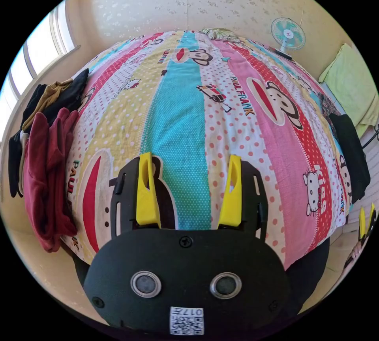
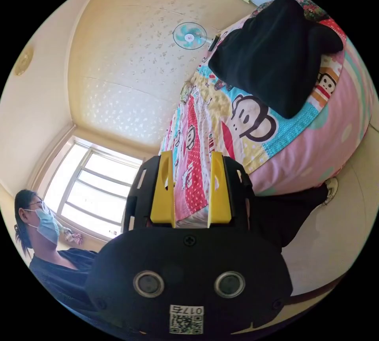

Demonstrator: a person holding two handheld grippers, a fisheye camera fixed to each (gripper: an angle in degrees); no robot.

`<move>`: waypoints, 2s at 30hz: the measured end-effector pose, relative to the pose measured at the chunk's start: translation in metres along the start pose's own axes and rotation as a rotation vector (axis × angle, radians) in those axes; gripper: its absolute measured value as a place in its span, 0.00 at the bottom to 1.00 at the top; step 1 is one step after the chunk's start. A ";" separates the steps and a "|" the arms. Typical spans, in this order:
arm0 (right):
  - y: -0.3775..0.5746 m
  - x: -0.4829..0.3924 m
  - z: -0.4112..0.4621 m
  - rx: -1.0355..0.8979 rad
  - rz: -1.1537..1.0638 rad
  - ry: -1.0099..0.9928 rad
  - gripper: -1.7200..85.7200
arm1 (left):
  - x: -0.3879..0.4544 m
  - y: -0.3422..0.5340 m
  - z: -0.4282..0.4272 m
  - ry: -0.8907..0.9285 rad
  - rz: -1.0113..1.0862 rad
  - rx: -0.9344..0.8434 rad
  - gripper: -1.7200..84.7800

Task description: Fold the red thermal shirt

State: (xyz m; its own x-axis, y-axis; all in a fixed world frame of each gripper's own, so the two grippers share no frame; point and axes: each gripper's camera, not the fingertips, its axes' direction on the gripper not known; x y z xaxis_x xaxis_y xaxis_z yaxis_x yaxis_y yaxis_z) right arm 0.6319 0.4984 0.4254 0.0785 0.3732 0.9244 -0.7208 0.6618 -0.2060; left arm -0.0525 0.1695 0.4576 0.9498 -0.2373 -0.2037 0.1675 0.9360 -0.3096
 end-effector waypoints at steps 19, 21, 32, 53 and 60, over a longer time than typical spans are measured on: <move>0.018 -0.035 0.112 -0.227 -0.094 0.157 0.12 | -0.014 -0.006 -0.013 -0.003 0.001 0.001 0.30; 0.019 -0.042 0.127 -0.256 -0.114 0.144 0.11 | -0.015 -0.006 -0.015 -0.003 0.001 0.001 0.30; 0.036 -0.041 0.220 -0.422 -0.106 0.058 0.04 | -0.020 -0.010 -0.025 -0.004 0.002 0.001 0.30; 0.045 -0.076 0.478 -0.913 -0.268 0.550 0.03 | -0.021 -0.015 -0.052 -0.003 0.001 0.002 0.31; 0.064 -0.064 0.622 -1.249 -0.370 0.897 0.02 | -0.019 -0.016 -0.065 -0.003 0.001 0.001 0.31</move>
State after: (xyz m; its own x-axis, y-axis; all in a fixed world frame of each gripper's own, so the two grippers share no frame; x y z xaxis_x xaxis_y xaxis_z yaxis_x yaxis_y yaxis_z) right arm 0.1520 0.1124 0.5530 0.8057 0.0242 0.5918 0.3921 0.7271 -0.5635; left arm -0.0908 0.1418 0.4064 0.9507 -0.2357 -0.2014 0.1670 0.9366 -0.3081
